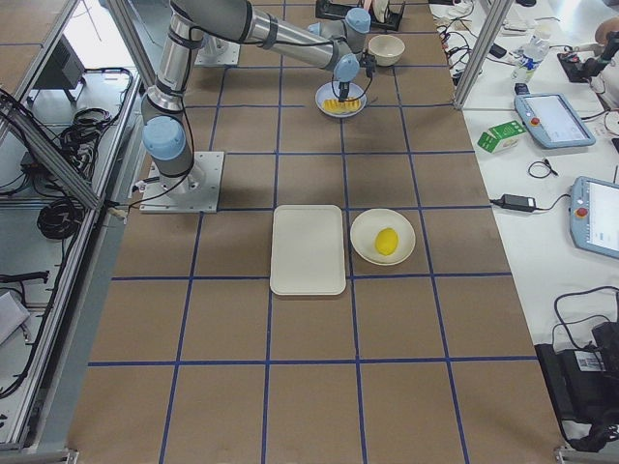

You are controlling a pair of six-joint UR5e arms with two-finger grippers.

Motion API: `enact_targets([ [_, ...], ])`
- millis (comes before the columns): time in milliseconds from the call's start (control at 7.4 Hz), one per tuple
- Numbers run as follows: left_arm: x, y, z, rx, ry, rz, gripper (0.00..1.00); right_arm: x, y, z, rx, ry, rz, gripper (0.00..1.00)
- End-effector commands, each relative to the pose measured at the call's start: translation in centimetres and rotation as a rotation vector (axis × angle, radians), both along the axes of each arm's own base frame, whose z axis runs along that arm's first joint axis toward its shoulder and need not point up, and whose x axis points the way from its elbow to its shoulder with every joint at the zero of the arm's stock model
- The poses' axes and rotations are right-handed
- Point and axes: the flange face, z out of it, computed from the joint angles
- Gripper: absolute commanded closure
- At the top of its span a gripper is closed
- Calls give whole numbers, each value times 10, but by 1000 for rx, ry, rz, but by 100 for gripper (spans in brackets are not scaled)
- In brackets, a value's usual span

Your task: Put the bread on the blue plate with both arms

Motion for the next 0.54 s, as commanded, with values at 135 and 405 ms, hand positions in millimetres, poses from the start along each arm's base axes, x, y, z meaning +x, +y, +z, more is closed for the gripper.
enact_targets([
  [135, -2, 1, -4, 12, 41, 5, 0, -11, -15, 66, -1, 16, -9, 0],
  [405, -2, 0, -7, 16, 41, 6, 0, -53, -33, 119, 16, 24, -71, 0],
])
